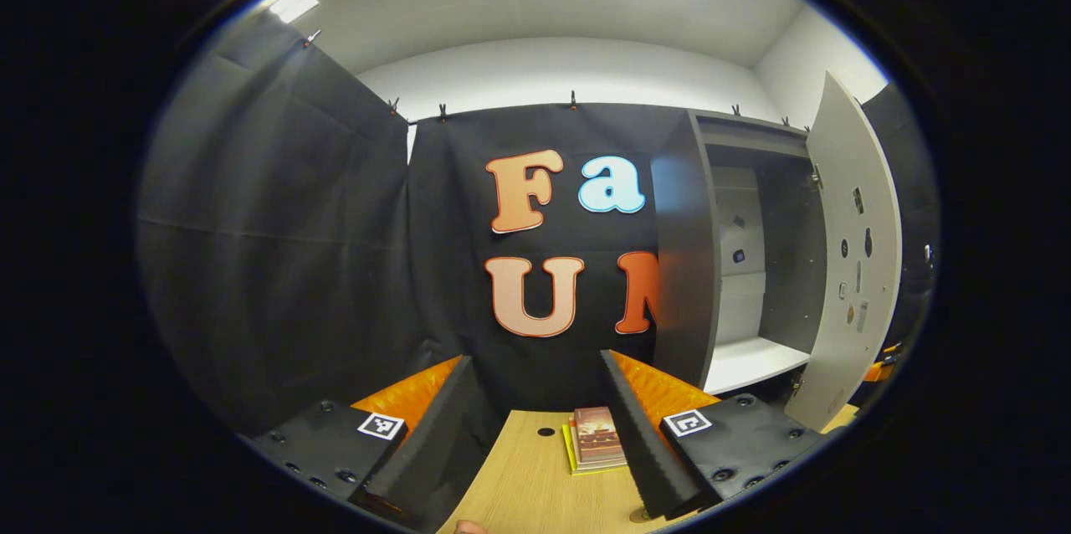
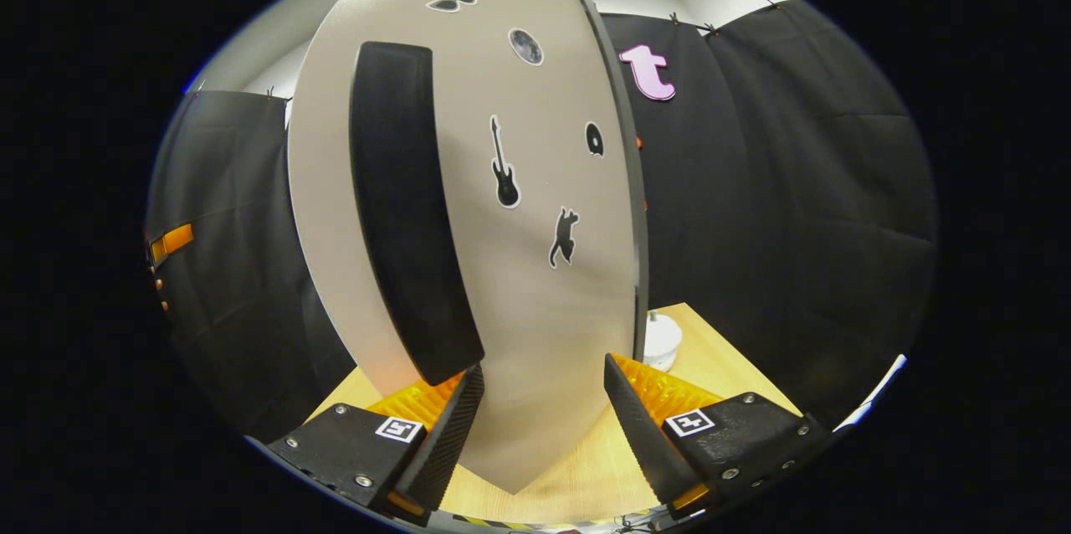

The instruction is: Open the cabinet door with the right hand, grasp the bottle in the cabinet with the left hand and place it on the coaster, then close the cabinet door with the right hand.

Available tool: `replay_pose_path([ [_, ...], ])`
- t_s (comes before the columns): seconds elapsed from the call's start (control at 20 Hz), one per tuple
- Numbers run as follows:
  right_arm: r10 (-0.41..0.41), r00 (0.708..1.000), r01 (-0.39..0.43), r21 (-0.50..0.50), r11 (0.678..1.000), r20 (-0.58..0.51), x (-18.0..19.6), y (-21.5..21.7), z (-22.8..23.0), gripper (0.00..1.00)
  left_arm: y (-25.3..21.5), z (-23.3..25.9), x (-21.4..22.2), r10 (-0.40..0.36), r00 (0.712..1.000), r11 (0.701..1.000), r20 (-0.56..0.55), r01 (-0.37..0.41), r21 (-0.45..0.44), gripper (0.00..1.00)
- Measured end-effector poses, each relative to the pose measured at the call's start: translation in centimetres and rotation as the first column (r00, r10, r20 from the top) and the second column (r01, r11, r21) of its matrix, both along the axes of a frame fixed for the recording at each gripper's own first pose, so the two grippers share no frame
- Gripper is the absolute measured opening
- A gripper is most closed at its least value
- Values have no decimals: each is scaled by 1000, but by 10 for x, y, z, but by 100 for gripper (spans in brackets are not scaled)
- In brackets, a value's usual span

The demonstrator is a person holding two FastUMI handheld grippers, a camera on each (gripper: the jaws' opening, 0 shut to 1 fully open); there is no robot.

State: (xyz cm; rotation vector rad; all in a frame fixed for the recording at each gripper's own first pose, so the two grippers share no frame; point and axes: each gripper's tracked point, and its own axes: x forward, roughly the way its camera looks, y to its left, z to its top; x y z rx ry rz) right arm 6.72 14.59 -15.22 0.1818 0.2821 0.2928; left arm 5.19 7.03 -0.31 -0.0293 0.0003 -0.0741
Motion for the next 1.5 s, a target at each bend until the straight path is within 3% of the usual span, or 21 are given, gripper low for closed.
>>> replay_pose_path([
  [0.65, 82, 997, -82, -49, 995, -6, 34, 43, -14, 92, 39, -6, 7, 74, 997, 997, -7, -74, 12, 99],
  [1.5, 44, 998, -40, -96, 995, 36, 58, 64, -18, 93, 49, 4, 9, 95, 995, 995, 12, -95, 11, 94],
])
